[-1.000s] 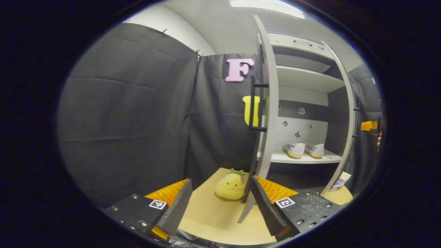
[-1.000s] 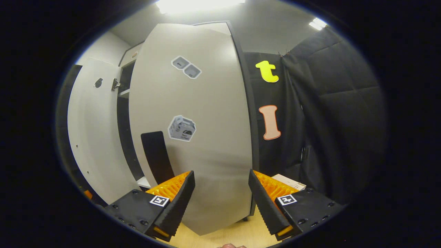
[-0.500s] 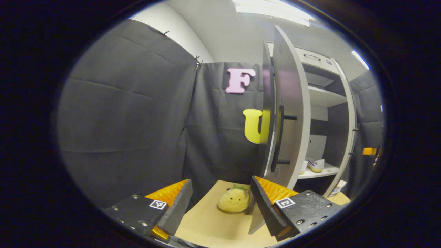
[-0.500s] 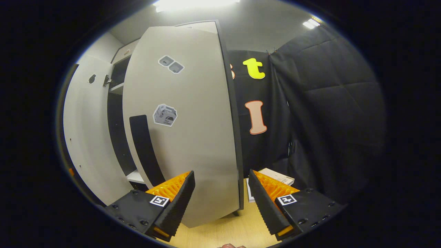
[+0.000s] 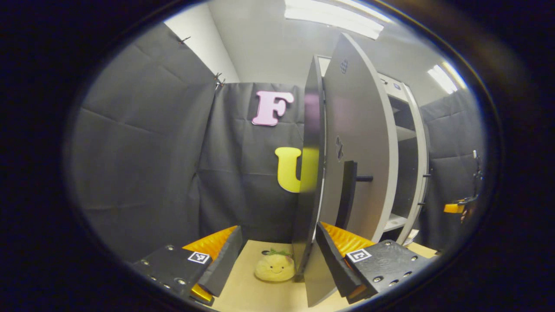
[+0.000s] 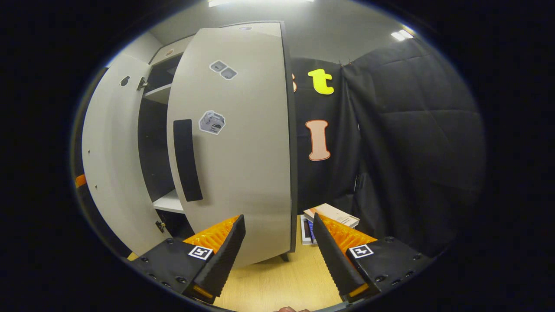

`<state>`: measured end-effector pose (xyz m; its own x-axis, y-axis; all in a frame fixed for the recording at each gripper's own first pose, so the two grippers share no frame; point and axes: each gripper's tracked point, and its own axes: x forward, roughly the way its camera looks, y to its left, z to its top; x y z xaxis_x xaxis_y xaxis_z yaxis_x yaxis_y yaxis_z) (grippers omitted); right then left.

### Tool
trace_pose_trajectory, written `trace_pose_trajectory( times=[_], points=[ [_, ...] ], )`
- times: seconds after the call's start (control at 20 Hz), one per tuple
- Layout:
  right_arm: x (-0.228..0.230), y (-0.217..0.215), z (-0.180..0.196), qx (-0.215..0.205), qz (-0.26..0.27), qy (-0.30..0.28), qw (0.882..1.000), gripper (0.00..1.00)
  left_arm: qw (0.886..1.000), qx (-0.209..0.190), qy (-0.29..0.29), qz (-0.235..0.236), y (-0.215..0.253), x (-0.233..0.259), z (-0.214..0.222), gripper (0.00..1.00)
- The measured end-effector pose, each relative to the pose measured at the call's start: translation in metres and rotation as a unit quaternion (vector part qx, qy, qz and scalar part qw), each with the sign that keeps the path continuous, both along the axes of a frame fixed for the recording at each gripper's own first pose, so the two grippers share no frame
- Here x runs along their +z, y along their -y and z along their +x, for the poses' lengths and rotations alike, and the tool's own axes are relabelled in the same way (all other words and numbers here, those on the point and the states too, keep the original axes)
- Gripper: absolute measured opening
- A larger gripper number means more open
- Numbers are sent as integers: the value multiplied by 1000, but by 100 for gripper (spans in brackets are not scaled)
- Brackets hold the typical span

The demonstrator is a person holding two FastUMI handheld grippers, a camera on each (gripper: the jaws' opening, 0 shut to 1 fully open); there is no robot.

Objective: Grab one shoe with the right hand and put it into the shoe cabinet, grab the other shoe with the left hand and put it into the shoe cabinet; then close the right door with the right hand and the left door with the left hand.

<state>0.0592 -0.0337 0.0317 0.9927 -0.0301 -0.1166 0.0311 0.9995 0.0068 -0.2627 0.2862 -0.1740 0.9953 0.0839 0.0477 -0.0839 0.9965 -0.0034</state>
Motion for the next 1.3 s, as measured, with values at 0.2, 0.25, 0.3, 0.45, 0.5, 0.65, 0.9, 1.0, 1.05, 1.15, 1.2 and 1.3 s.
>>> trace_pose_trajectory(
  times=[0.2,0.25,0.3,0.45,0.5,0.65,0.9,1.0,1.05,1.15,1.2,1.3],
  points=[
    [-7,8,-3,-8,-1,-8,1000,98,998,-24,3,51,9,21,12,99],
    [-11,10,-3,-13,-4,-15,1000,98,998,-32,1,55,14,22,14,99],
    [-14,14,-5,-17,-6,-18,1000,98,998,-34,0,60,14,21,18,98],
    [-22,15,-6,-20,6,-22,1000,98,997,-35,-2,62,20,23,18,94],
    [-25,14,-6,-21,11,-25,999,98,998,-34,-1,61,19,23,18,93],
    [-29,10,-5,-20,22,-27,999,98,998,-31,0,54,20,22,20,94],
    [-30,7,-3,-21,27,-15,999,98,997,-54,-7,50,55,21,22,94],
    [-31,7,-1,-18,29,-17,999,98,996,-64,0,59,75,23,22,94],
    [-31,7,-1,-20,31,-14,999,98,995,-62,6,75,81,27,20,93],
    [-27,12,-1,-26,33,-6,999,98,994,-56,6,89,93,27,17,93],
    [-28,16,-3,-29,34,-3,999,98,995,-56,4,88,101,25,20,94],
    [-33,22,-5,-36,34,-4,999,98,995,-52,3,86,115,23,26,94]
  ],
)
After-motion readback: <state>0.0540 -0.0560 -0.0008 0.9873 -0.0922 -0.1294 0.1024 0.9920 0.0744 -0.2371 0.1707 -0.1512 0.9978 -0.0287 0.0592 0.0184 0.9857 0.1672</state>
